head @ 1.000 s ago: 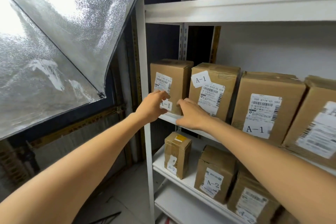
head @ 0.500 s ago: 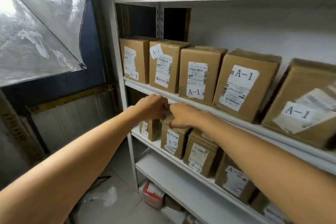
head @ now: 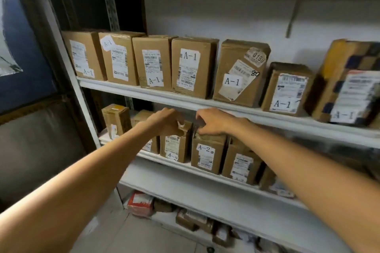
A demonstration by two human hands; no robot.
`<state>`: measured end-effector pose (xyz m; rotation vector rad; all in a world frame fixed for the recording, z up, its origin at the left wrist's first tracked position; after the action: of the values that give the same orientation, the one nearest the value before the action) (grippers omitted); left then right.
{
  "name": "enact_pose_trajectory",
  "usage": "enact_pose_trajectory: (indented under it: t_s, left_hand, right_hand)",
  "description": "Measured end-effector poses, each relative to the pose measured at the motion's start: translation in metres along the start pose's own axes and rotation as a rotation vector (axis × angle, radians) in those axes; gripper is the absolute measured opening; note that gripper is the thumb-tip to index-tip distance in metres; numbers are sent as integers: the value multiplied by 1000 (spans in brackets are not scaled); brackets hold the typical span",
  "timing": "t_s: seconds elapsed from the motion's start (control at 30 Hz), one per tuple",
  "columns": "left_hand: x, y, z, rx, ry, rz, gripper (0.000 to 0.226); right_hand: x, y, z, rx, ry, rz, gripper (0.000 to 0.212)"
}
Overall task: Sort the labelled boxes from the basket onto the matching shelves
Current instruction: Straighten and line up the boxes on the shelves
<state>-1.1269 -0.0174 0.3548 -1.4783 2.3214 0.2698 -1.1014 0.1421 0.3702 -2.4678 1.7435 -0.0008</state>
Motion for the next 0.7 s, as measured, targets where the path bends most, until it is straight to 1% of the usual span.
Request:
enact_pose_trajectory:
  t_s: [0.07, 0.2, 0.47, 0.6, 0.7]
  left_hand:
    - [-31, 1, 27, 37, -9, 61, 33]
    - [-101, -2, 76, 87, -41, 168, 34]
    - [-240, -7, 140, 201, -55, 334, 33]
    - [-302, -1, 177, 261, -24, 406, 34]
    - [-343, 6, 200, 259, 10, 453, 35]
  right_hand:
    - [-14, -33, 11, 32, -17, 56, 32]
    - [-47, -106, 35, 88, 0, 171, 21]
    - [-141, -254, 63, 111, 71, 457, 28]
    - [-184, -313, 85, 147, 97, 545, 29]
    - [-223, -345, 108, 185, 86, 578, 29]
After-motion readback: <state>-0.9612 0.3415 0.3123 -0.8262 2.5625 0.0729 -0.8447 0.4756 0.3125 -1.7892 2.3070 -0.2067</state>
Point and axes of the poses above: each hand's wrist, its own y-axis towards the middle knuckle, its own z-axis out of the palm, x = y × z, the point moved 2 cm from there along y, towards the middle knuckle, and after that the axes turned 13 degrees about -y, right-handed, at the moved point
